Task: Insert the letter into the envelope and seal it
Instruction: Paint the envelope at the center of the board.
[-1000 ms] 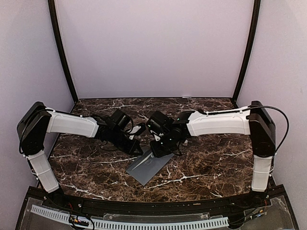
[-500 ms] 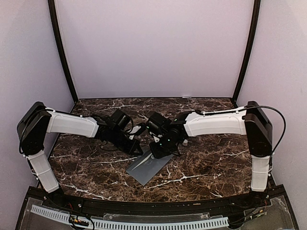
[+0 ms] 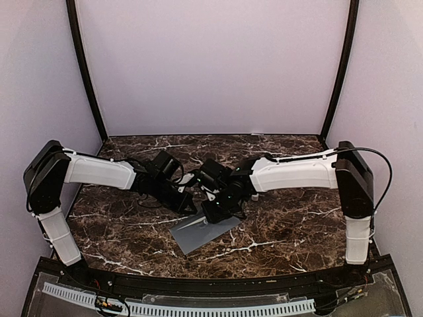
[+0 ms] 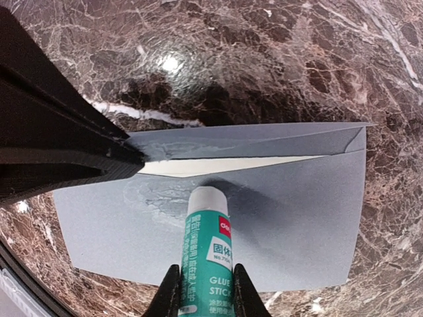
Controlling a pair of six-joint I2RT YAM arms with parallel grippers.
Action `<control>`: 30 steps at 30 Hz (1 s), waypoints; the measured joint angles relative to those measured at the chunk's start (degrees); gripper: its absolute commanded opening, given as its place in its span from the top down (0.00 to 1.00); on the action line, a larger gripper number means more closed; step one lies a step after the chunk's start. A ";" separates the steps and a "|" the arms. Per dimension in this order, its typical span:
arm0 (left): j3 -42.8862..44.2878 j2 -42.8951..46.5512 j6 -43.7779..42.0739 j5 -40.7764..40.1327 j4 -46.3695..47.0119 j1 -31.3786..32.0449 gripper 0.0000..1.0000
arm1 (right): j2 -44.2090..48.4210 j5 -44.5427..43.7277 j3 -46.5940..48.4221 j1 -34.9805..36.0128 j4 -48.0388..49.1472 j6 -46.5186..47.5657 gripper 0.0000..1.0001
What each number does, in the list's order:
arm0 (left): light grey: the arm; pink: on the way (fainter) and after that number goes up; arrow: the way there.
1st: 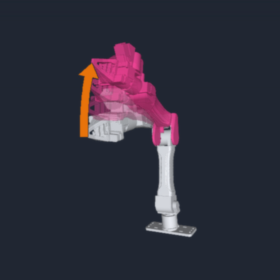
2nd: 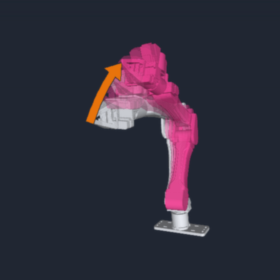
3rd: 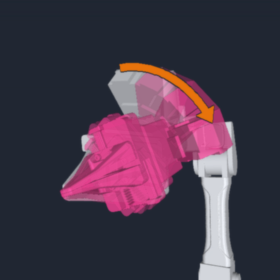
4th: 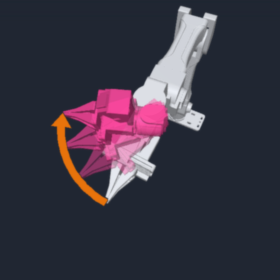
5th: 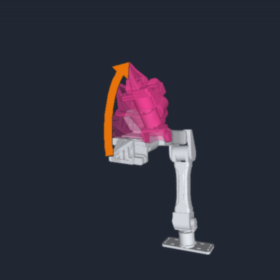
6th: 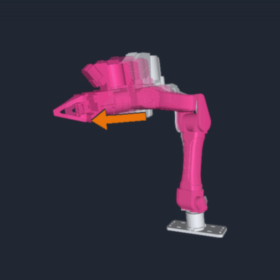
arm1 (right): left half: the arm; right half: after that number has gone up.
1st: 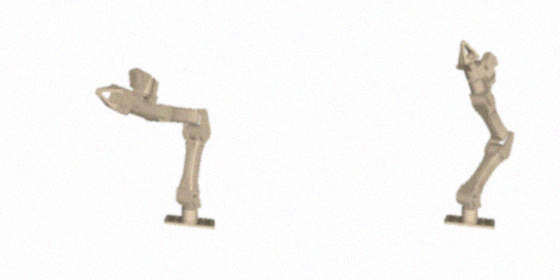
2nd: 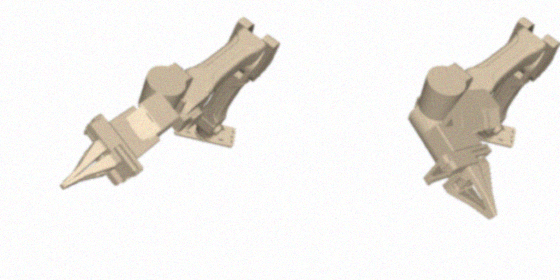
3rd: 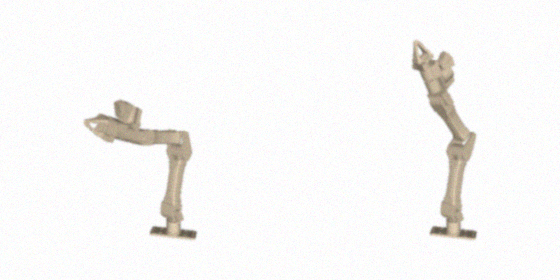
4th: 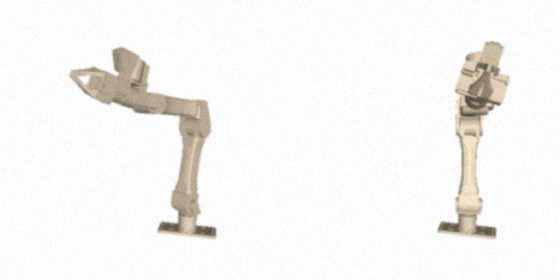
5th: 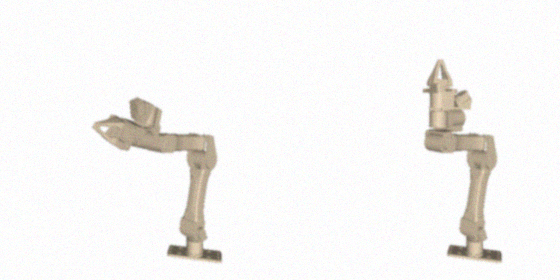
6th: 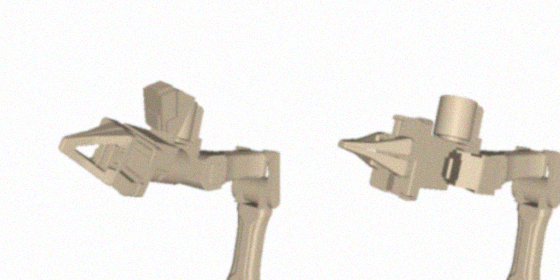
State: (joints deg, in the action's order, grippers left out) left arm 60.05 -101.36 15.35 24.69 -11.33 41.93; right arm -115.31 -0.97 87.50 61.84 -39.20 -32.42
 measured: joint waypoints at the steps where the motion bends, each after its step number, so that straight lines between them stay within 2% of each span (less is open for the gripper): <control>1: 0.00 0.00 0.09 0.02 0.00 0.00 1.00 | -0.07 0.20 0.09 0.15 0.00 0.00 1.00; 30: 0.00 0.00 0.33 0.42 0.00 0.00 1.00 | -1.79 3.74 1.86 1.97 1.46 -2.43 1.00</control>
State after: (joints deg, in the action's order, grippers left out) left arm 60.05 -101.36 15.68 25.10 -11.33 41.93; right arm -117.10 2.76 89.36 63.81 -37.74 -34.85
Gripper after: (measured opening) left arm 0.007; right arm 0.187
